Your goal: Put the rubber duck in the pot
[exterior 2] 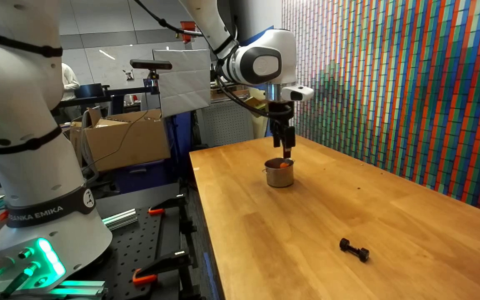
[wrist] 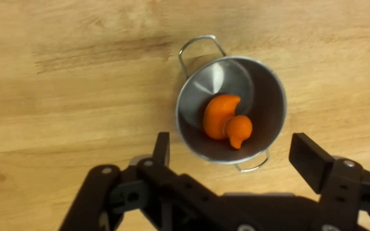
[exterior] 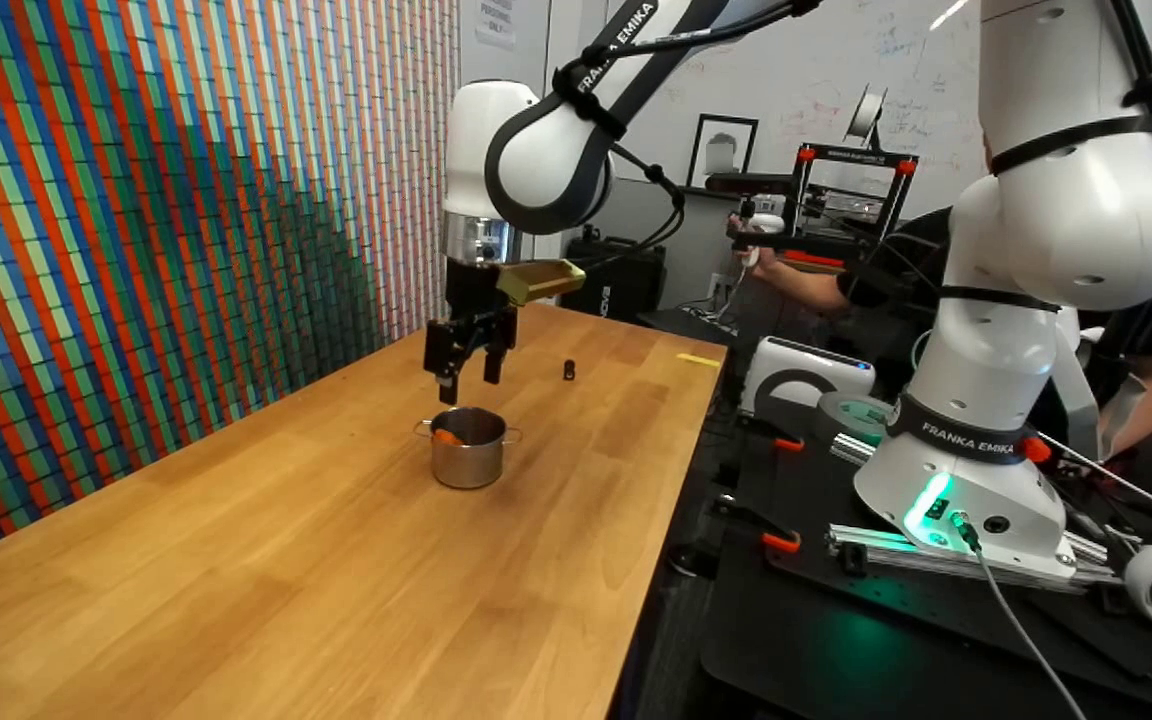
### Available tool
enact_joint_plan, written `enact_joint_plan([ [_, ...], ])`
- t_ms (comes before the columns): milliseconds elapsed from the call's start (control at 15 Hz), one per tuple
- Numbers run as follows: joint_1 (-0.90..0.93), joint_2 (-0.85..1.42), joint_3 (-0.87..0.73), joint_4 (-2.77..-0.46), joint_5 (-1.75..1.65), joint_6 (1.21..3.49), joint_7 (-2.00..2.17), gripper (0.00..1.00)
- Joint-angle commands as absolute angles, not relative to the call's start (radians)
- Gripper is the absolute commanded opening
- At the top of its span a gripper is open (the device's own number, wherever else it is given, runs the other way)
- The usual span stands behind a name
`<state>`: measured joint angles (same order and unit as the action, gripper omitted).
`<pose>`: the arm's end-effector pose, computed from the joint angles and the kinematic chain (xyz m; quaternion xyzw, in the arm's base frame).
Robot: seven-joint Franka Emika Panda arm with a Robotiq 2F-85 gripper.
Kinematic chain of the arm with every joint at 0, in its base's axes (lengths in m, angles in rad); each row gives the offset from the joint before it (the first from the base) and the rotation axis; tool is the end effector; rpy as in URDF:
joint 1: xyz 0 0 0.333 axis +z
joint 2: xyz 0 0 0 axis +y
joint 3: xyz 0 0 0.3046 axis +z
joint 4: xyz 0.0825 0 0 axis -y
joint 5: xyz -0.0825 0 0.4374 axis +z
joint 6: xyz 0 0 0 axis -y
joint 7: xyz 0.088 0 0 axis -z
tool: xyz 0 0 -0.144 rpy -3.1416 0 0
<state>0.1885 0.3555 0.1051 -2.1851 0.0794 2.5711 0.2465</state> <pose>0.5651 0.1747 0.1357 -0.9990 0.0131 -0.0044 0.0429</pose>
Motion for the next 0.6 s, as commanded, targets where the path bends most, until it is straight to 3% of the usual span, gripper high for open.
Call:
enact_joint_plan([
  [0,0.17,0.285,0.049,-2.146,0.011,2.49,0.239,1.0],
  [533,0.084,0.029,0.025,-2.131,-0.011,2.12,0.106,1.0],
])
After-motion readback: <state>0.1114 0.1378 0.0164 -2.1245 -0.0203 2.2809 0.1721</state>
